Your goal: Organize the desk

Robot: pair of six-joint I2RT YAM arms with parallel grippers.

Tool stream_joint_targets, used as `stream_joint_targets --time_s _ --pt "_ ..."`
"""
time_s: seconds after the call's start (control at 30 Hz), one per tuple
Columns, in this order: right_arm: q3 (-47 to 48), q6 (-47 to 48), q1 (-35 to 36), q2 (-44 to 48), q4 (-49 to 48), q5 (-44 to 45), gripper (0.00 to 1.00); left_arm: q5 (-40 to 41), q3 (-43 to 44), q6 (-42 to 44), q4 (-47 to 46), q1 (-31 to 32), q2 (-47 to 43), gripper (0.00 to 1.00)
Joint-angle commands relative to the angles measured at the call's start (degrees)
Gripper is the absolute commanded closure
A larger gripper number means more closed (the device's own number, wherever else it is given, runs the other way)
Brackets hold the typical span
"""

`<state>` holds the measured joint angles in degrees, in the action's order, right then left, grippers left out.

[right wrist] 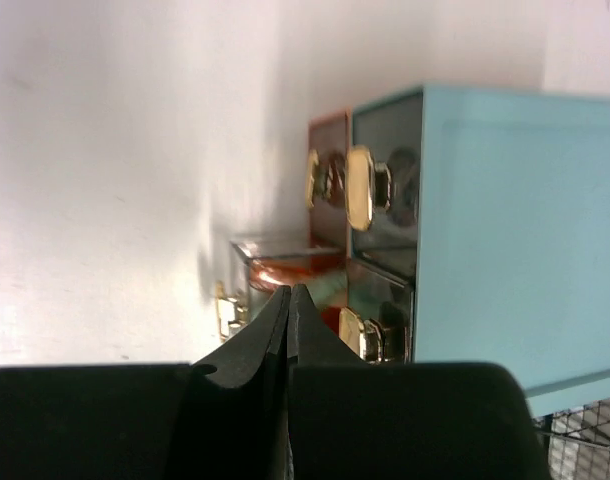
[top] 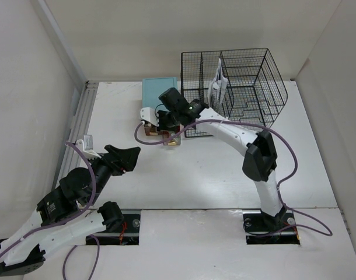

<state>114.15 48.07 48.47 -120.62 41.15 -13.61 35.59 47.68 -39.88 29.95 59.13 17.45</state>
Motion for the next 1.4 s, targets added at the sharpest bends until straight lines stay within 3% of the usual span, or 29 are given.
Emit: stream_joint_targets --time_s 0.0,0.13,0.33,0.73,0.9,1.17,1.23,1.3,1.33,1.37 --pt "0.72 -3.16 0.75 4.17 1.99 -12.47 1.00 -0.17 -0.04 0.94 -1.57 -0.16 -0.31 0.16" --pt "2.40 6.40 0.75 -0.05 17.27 -20.06 1.00 -0.17 -0.04 0.94 -1.57 -0.16 -0.84 0.16" --pt "1.17 10.11 0.75 -5.33 19.85 -10.86 1.00 -0.17 -0.04 0.94 -1.57 -0.16 -2.60 0.16" --pt "0.55 -7.11 0.75 -8.66 -0.97 12.18 1.00 0.35 -0.04 0.42 -1.57 -0.16 -4.27 0.16" --pt "6.86 -9.04 0.75 -13.75 -0.19 17.46 1.00 1.40 -0.04 0.42 -1.57 -0.16 -4.80 0.13" --pt "8.02 -12.65 0.75 -15.88 -4.23 27.22 1.00 1.41 -0.04 -0.11 -1.04 -0.16 -6.38 0.11" --pt "8.02 -12.65 0.75 -14.83 -4.23 26.10 1.00 1.41 -0.04 -0.11 -1.04 -0.16 -6.38 0.11" --pt "7.15 -10.83 0.75 -12.46 0.92 14.72 1.00 1.41 -0.04 -0.11 -1.04 -0.16 -6.38 0.10" --pt "5.75 -6.02 0.75 -9.06 3.56 1.70 1.00 1.41 -0.04 -0.11 -1.04 -0.16 -6.38 0.10" --pt "5.04 -3.10 0.75 -7.19 6.37 -5.13 0.99 1.41 -0.04 -0.11 -1.04 -0.16 -6.38 0.10"
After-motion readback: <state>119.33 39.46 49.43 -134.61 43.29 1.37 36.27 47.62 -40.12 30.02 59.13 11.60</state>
